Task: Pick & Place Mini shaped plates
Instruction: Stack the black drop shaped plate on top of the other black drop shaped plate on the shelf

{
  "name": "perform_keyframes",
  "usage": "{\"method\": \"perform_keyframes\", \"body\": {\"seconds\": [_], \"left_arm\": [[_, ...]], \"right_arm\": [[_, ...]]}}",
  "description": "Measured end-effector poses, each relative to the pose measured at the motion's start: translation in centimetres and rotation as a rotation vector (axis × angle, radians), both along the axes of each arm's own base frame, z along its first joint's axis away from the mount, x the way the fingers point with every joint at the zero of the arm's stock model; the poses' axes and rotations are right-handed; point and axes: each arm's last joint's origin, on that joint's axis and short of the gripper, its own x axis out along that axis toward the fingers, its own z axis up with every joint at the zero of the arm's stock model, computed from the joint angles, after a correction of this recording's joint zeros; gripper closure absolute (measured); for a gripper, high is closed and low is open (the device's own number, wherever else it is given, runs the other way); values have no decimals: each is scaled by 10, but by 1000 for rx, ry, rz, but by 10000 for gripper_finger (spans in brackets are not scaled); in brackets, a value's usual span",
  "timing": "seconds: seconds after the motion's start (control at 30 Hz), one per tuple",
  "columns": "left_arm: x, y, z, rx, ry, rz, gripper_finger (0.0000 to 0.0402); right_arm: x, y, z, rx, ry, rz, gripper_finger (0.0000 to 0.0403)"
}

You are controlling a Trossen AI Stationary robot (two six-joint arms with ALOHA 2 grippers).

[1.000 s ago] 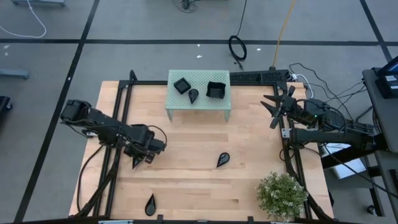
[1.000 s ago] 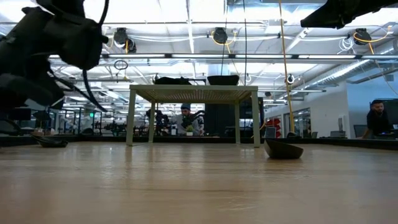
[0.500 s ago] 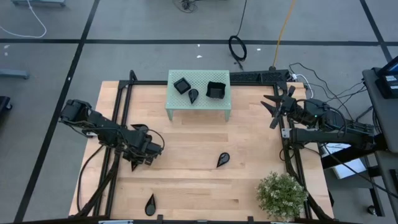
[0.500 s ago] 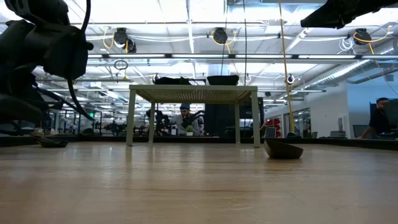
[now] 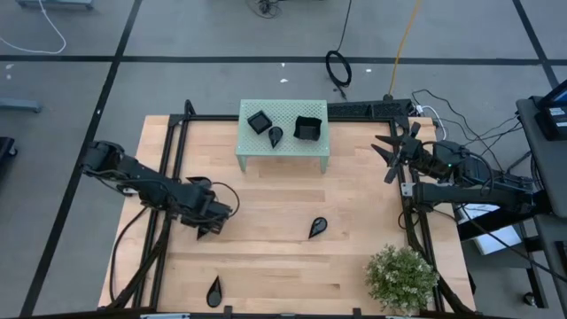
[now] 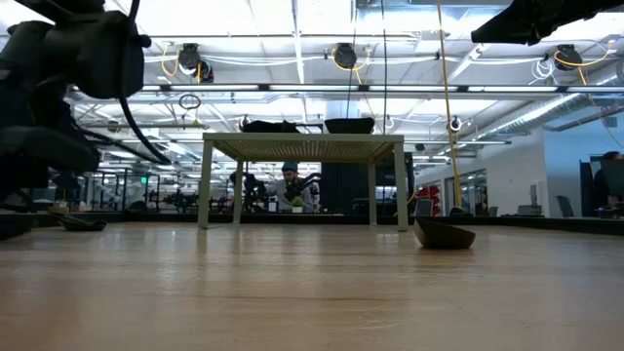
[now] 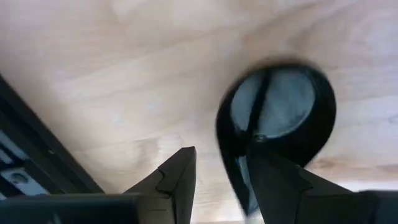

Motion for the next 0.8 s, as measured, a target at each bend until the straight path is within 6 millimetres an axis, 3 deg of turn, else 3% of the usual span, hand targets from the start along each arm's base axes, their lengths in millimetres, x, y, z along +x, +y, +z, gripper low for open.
{"method": "perform_keyframes", "body": {"seconds": [0.63, 0.8], "left_arm": [[0, 9, -3, 157, -39, -5, 255], [0, 11, -11, 144, -80, 14, 289]], "right_arm": [[0, 0, 0, 0, 0, 0, 287], [0, 0, 0, 0, 0, 0, 287]]}}
